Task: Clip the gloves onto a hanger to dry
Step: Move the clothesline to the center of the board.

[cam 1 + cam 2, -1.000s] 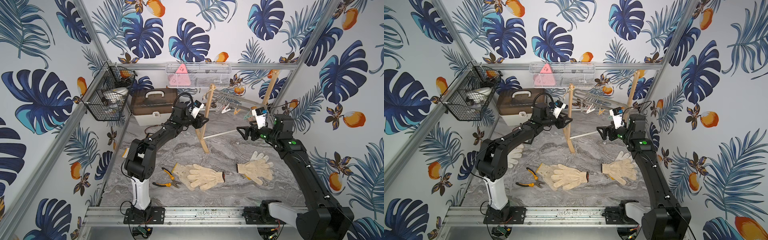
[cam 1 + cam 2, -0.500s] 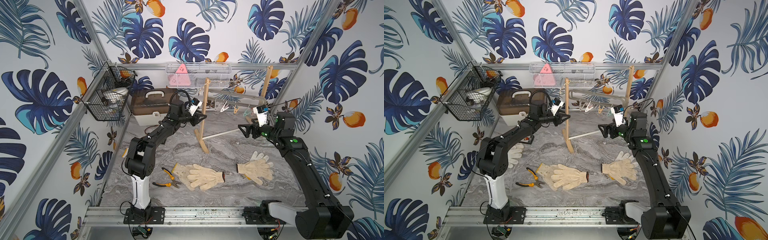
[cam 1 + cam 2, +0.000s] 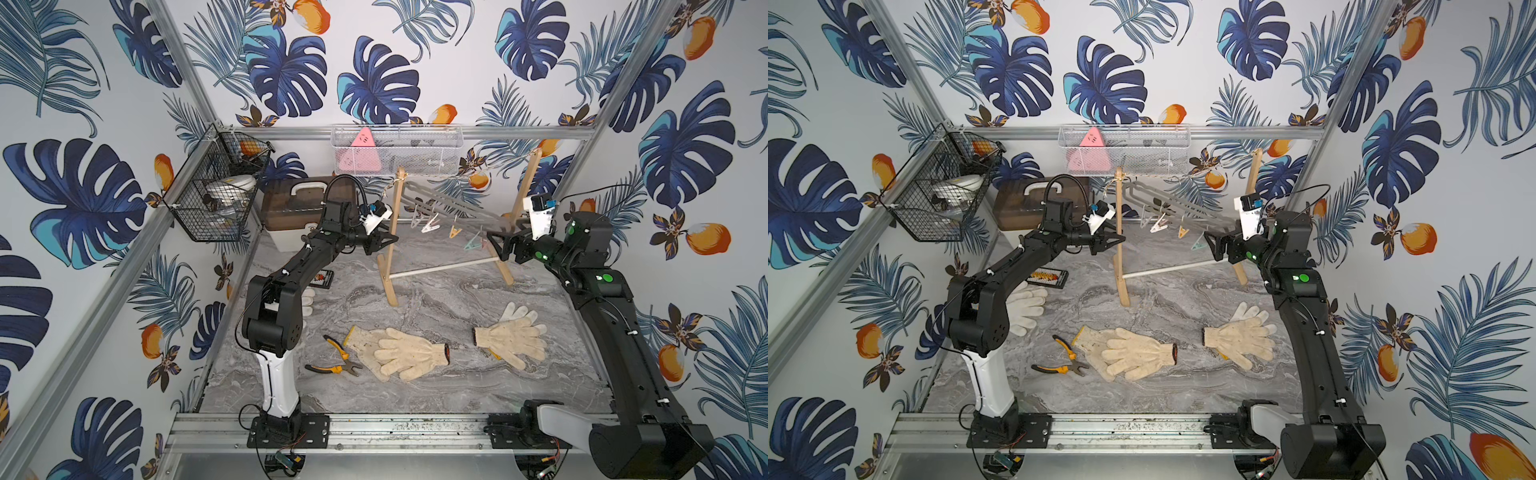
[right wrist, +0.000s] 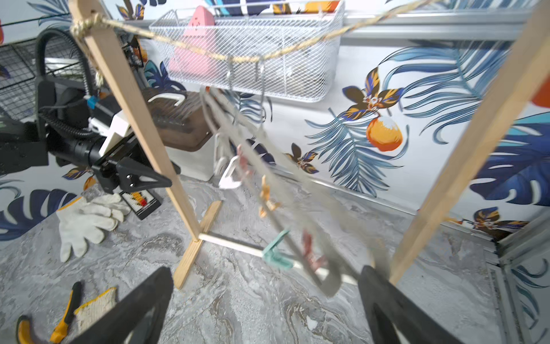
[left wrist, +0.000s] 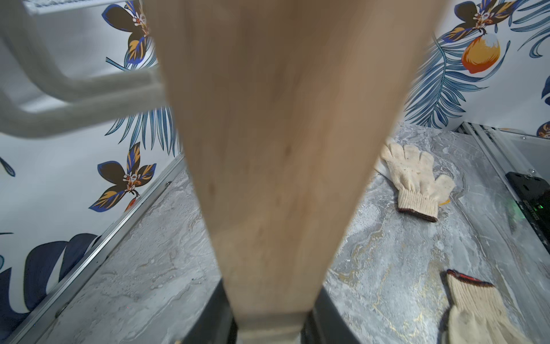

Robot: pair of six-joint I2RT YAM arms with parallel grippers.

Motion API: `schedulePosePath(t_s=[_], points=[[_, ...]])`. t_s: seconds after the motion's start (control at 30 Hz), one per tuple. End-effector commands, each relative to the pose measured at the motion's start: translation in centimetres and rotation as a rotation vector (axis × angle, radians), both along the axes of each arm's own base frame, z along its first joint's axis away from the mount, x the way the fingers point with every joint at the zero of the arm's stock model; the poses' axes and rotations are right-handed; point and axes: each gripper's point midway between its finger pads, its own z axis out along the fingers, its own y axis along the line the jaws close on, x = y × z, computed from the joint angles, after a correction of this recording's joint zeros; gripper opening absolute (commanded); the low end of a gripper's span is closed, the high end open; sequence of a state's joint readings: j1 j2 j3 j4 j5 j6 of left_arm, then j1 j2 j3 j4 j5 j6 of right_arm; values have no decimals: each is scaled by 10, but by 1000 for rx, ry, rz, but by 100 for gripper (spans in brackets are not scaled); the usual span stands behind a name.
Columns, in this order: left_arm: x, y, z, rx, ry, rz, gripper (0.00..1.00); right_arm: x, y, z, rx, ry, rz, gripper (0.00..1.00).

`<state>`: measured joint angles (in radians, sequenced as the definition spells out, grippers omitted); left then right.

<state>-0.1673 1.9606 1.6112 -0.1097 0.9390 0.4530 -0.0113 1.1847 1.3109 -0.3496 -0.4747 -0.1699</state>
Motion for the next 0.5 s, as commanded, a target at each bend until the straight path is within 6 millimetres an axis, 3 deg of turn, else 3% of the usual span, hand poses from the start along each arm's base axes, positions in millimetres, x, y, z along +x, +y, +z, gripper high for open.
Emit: schedulePosePath(t_s=[0.0,0.17,0.33,0.47], points=[[-16,10,-16,25,51,-48,21,4,-20,29,6,-79,-120,100],[-19,21,-22,41,69,-66,20,12,-70,42,-9,-116,-363,100],[-20,31,-21,29,66,-66,20,34,-105,30,29,-95,-451,100],[-18,31,-23,27,71,-60,20,66,-100,2,48,-21,-330,100]])
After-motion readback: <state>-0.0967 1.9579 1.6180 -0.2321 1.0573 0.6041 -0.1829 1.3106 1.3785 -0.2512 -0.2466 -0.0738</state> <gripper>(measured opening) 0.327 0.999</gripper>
